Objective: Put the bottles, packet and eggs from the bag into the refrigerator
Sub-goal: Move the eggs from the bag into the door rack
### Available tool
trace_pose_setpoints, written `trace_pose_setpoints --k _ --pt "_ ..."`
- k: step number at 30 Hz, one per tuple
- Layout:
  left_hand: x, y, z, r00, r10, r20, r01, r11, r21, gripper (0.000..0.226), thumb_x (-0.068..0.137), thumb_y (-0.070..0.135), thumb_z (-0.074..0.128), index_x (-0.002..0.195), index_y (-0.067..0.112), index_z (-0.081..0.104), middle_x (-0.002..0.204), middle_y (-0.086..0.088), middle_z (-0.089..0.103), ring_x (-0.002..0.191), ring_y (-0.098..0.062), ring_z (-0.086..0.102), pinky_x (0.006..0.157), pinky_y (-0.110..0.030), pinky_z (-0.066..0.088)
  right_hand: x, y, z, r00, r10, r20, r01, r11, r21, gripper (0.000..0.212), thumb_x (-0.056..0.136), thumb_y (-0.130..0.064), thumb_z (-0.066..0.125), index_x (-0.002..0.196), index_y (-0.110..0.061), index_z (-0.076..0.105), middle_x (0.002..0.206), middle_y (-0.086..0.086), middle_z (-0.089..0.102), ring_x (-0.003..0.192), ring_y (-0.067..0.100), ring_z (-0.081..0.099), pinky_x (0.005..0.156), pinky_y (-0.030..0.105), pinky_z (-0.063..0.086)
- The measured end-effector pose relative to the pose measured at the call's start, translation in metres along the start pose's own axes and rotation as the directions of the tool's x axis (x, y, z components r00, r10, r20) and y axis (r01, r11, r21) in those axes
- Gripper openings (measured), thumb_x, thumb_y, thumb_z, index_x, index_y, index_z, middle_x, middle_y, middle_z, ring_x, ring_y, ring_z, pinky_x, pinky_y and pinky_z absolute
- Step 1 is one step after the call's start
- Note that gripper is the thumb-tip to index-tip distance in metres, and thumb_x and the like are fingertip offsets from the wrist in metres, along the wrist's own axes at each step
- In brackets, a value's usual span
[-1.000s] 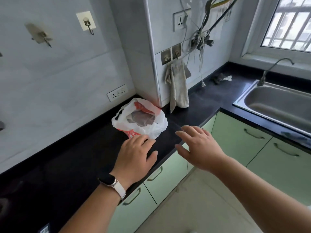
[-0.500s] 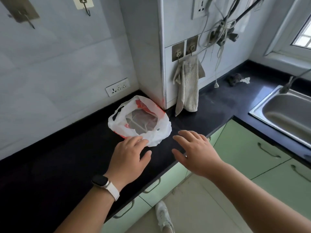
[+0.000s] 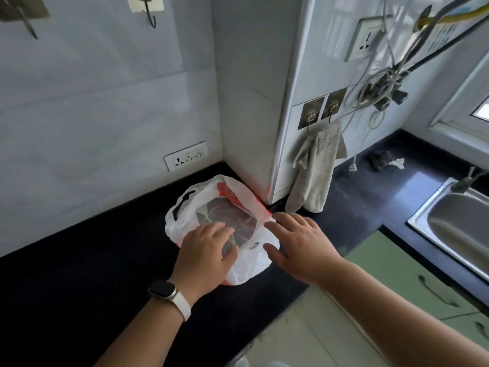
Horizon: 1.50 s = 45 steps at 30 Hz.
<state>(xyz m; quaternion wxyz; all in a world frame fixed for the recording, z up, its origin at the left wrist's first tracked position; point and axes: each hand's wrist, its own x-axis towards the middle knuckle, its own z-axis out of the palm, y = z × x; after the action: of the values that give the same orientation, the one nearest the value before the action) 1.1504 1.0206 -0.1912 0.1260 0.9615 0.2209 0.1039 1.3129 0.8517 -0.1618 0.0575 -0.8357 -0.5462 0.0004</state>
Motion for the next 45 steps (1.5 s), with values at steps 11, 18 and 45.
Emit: trace_pose_setpoints --k 11,18,45 --pt "0.028 -0.037 0.009 0.996 -0.077 0.032 0.074 0.994 0.079 0.054 0.091 0.053 0.033 0.126 0.023 0.062 0.126 0.004 0.062 0.121 -0.016 0.055 0.1 -0.036 0.045 0.071 -0.001 0.016 0.988 -0.096 0.12 0.093 0.995 0.029 0.059 0.091 -0.061 0.026 0.135 -0.029 0.049 0.142 -0.005 0.048 0.132 0.02 0.044 0.107 0.039 0.034" --pt "0.055 -0.046 0.042 0.949 -0.266 0.169 0.268 0.963 0.017 0.041 0.097 0.046 0.044 0.13 0.024 0.056 0.133 0.006 0.054 0.118 -0.016 0.05 0.099 -0.035 0.042 0.113 0.017 0.057 0.956 -0.174 0.235 0.157 0.983 0.093 0.049 0.096 -0.057 0.035 0.136 -0.032 0.047 0.145 -0.008 0.044 0.136 0.018 0.038 0.112 0.039 0.03" --pt "0.074 -0.145 0.09 0.804 -0.535 0.259 0.55 0.835 0.016 0.038 0.098 0.025 0.046 0.136 0.024 0.05 0.134 -0.002 0.048 0.119 -0.023 0.051 0.085 -0.036 0.05 0.253 -0.037 0.162 0.78 -0.492 0.386 0.397 0.867 0.302 0.061 0.087 -0.06 0.032 0.139 -0.03 0.042 0.139 0.003 0.05 0.126 0.026 0.048 0.107 0.039 0.036"
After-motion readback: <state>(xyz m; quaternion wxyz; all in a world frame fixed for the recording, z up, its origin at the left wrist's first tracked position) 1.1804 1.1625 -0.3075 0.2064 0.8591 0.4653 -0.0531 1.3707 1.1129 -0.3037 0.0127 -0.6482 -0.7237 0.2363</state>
